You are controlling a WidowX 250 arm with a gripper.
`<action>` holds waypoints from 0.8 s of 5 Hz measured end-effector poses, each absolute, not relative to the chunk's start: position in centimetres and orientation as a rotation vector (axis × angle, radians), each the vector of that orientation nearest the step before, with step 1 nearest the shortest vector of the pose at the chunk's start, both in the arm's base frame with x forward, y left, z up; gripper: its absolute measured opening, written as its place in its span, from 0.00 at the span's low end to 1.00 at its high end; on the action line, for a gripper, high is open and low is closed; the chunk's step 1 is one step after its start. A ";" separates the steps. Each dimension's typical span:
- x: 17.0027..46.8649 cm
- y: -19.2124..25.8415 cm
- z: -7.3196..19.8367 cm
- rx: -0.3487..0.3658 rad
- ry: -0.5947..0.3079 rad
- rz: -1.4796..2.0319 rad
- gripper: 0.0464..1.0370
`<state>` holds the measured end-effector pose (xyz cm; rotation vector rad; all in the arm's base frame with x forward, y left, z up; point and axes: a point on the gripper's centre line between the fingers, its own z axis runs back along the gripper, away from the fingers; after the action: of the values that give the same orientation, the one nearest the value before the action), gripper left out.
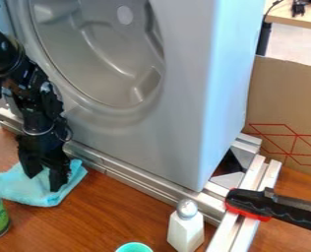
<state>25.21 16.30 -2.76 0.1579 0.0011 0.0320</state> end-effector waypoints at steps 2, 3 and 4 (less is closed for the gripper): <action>25.7 19.1 -2.2 0.262 0.017 0.073 0.96; 24.7 20.8 -2.2 0.281 0.064 0.097 0.96; 23.9 22.3 -2.2 0.286 0.098 0.143 0.96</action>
<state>23.86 22.27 -2.17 0.2861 0.0982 0.1434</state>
